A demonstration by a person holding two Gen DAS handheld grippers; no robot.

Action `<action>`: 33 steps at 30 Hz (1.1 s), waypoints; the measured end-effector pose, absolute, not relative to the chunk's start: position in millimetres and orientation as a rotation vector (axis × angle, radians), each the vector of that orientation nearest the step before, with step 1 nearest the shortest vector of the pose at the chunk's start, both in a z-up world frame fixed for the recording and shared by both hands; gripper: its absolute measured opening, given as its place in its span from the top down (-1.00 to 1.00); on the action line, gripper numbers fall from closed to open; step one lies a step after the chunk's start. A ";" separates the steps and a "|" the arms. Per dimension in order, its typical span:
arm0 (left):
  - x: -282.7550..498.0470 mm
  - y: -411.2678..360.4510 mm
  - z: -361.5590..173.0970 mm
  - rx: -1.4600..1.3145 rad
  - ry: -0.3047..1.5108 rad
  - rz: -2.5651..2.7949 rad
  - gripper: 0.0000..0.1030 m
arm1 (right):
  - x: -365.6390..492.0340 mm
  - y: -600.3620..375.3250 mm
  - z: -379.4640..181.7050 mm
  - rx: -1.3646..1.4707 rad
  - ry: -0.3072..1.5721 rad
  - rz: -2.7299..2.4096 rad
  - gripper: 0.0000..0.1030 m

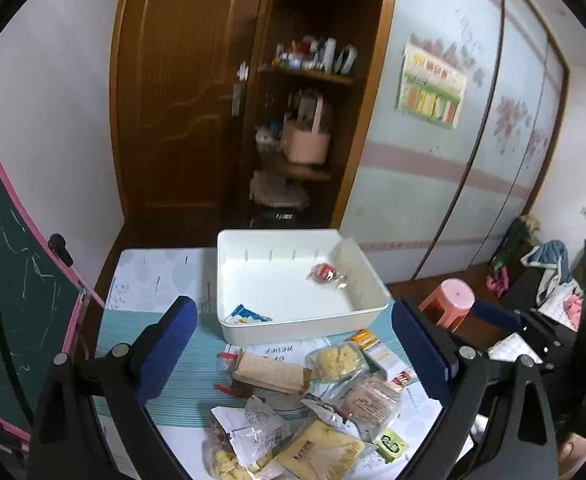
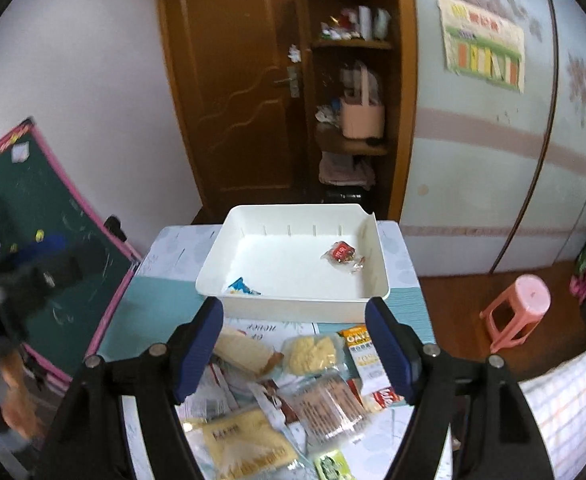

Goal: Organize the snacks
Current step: 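Withdraw both tools from the tray back toward the snack pile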

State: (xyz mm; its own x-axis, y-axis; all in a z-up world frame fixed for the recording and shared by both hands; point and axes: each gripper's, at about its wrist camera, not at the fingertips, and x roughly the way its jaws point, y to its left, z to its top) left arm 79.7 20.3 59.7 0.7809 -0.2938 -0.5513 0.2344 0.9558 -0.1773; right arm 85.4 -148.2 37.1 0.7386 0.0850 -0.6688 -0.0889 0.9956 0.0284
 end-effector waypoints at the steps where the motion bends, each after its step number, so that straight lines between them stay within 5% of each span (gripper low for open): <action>1: 69.6 24.6 62.2 -0.102 0.592 -0.296 -0.90 | 77.0 -145.2 38.0 -0.024 0.726 0.102 -0.44; 14: 5.1 46.7 37.7 -0.066 0.556 -0.294 -0.90 | 15.9 -129.5 20.6 -0.082 0.683 0.136 -0.44; 33: 42.8 31.4 -122.4 0.064 0.911 -0.216 -0.90 | 28.2 -140.7 -152.4 0.124 1.127 0.189 -0.44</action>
